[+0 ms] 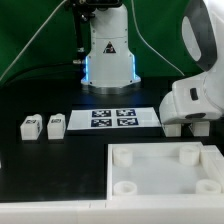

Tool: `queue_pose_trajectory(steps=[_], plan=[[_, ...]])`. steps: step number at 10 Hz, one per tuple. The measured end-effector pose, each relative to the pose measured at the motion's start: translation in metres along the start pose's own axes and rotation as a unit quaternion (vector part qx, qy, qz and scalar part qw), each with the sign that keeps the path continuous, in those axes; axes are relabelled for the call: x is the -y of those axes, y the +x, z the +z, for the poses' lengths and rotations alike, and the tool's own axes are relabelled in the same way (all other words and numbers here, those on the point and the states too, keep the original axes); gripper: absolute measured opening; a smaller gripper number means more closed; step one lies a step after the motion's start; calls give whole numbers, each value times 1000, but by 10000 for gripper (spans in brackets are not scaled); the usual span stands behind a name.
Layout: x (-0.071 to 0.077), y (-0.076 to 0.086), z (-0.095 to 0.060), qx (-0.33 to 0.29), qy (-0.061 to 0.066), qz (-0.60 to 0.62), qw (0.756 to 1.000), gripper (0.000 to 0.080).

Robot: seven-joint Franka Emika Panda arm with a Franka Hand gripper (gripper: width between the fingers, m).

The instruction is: Assemble one leg

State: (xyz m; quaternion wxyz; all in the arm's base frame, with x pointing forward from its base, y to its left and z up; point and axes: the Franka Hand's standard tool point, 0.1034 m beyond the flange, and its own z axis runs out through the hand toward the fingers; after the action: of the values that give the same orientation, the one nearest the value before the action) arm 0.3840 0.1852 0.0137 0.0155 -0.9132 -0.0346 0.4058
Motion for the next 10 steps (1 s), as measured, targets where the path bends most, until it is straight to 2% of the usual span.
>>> queue_pose_trajectory(steps=[2, 4, 10], plan=[[0, 0, 0, 0, 0, 0, 1000, 622], [0, 0, 0, 0, 0, 0, 1000, 287], [0, 0, 0, 0, 0, 0, 1000, 290]])
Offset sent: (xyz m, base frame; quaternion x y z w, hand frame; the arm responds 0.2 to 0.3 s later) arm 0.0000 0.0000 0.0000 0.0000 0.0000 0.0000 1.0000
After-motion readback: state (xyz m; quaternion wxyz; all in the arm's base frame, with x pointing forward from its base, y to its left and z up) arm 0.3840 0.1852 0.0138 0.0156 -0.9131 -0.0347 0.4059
